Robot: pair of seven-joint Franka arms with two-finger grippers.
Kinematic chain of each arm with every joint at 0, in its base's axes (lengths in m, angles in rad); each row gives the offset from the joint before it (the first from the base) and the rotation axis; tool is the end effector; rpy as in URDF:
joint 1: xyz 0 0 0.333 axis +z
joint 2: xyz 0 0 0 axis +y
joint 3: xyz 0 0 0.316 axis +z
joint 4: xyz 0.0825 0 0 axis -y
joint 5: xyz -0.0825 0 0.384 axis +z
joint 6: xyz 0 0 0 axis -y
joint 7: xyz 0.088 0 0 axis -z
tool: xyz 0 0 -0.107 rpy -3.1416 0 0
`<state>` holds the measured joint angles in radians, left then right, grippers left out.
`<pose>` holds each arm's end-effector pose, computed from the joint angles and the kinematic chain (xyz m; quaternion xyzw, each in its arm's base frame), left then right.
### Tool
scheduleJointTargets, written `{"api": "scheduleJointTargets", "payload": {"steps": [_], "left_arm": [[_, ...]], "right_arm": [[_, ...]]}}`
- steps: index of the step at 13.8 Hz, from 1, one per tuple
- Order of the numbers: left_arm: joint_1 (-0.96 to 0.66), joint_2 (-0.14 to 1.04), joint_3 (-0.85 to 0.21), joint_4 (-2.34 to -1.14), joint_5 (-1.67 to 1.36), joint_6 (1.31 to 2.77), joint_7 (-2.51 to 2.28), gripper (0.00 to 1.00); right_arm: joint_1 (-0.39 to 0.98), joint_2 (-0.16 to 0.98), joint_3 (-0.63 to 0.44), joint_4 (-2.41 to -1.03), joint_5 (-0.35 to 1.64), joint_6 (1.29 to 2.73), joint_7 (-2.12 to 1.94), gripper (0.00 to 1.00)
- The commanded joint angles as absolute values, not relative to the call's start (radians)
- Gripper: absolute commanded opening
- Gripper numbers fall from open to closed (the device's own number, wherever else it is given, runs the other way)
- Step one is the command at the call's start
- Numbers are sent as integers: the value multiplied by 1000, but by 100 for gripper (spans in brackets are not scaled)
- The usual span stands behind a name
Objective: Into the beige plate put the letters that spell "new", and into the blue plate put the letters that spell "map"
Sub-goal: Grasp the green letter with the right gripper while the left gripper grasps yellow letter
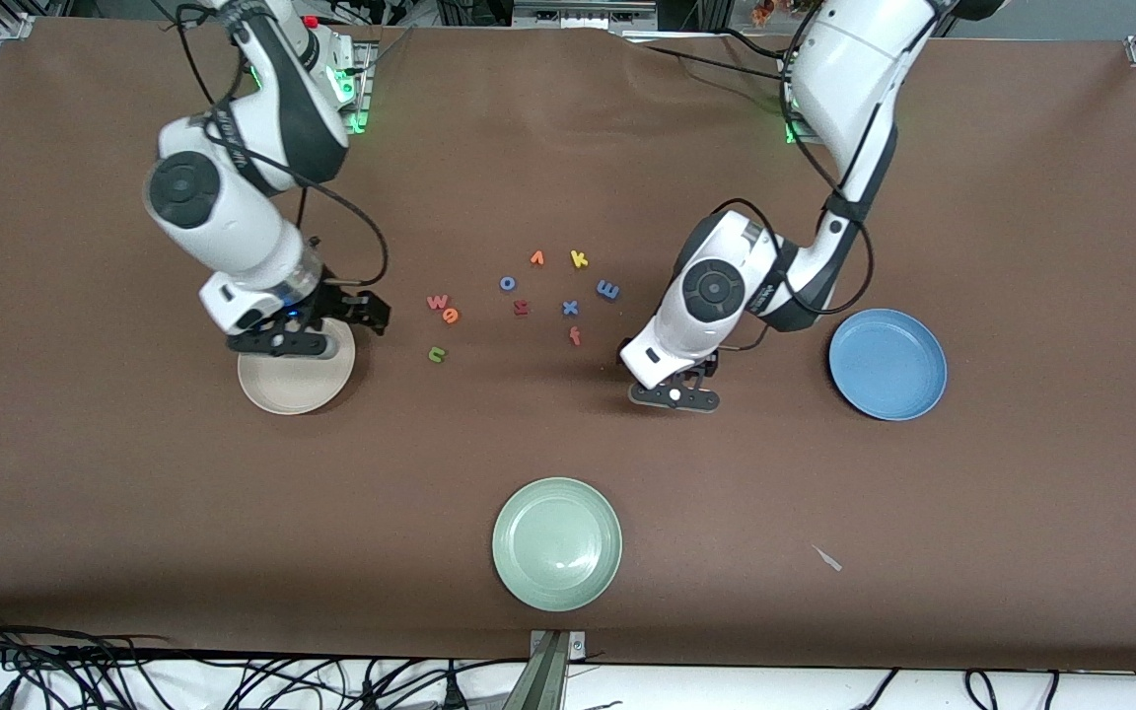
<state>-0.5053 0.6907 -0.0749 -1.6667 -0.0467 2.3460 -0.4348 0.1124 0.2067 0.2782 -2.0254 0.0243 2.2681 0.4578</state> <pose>0.5726 -0.3696 0.2036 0.9980 -0.0478 -0.0241 0.0329 0.5479 0.2213 0.3554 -0.9981 0.0446 -0.0043 0.0432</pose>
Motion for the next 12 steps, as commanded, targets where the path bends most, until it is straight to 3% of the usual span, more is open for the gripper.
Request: {"api": "scheduleJointTargets", "payload": {"steps": [1, 6, 12], "left_arm": [[-515, 709, -58, -1660, -31, 2358, -449, 94], [-525, 736, -58, -1660, 3, 2358, -451, 82], [-545, 736, -57, -1680, 5, 2344, -456, 56]], "right_arm": [[103, 213, 328, -2101, -10, 2383, 555, 99], [140, 415, 328, -2097, -323, 2592, 886, 99], [209, 521, 322, -2048, -394, 2611, 1104, 99]]}}
